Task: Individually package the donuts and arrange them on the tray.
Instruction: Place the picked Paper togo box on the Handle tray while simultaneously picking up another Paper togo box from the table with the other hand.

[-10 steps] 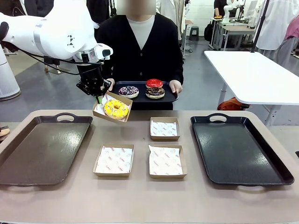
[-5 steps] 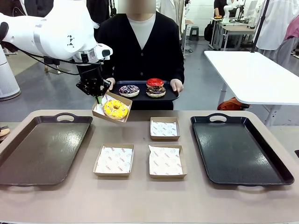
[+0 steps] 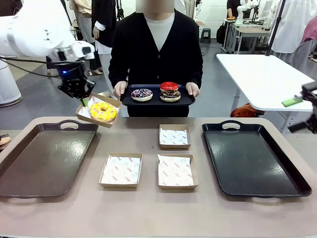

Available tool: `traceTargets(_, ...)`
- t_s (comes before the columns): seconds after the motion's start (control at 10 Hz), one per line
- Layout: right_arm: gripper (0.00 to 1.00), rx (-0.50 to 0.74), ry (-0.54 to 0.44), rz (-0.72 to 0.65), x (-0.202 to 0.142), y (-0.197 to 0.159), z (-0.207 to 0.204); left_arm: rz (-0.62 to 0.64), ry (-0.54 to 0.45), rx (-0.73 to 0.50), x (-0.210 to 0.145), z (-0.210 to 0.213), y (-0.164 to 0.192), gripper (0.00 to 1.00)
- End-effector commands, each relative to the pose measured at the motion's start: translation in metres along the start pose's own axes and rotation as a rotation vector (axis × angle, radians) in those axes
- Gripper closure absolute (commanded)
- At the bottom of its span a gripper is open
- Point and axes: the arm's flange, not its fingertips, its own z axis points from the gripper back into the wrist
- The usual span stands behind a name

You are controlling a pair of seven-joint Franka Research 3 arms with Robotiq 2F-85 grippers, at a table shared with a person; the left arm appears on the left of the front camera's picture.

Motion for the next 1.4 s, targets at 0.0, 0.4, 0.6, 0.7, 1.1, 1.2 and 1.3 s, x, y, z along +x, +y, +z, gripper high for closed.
traceTargets(0.0,0.00,-0.149,0.022,-0.008,0.032,0.037,-0.022,0.003,0.018,-0.041,-0.033,0.011,0.027,0.99)
traceTargets(0.4,0.00,-0.424,0.026,0.041,0.099,0.109,-0.095,0.065,0.018,-0.050,-0.070,0.012,0.091,0.99)
traceTargets(0.6,0.00,-0.514,0.042,0.067,0.135,0.107,-0.140,0.078,0.020,-0.054,-0.069,-0.007,0.114,0.99)
traceTargets(0.7,0.00,-0.546,0.060,0.068,0.144,0.102,-0.161,0.085,0.032,-0.054,-0.072,-0.012,0.119,0.99)
traceTargets(1.1,0.00,-0.591,0.100,0.090,0.183,0.076,-0.224,0.106,0.054,-0.028,-0.072,-0.012,0.120,0.99)
traceTargets(1.2,0.00,-0.610,0.115,0.091,0.186,0.068,-0.241,0.106,0.054,-0.028,-0.072,-0.012,0.120,0.99)
traceTargets(1.3,0.00,-0.633,0.117,0.101,0.190,0.061,-0.261,0.106,0.054,-0.028,-0.072,-0.012,0.120,0.99)
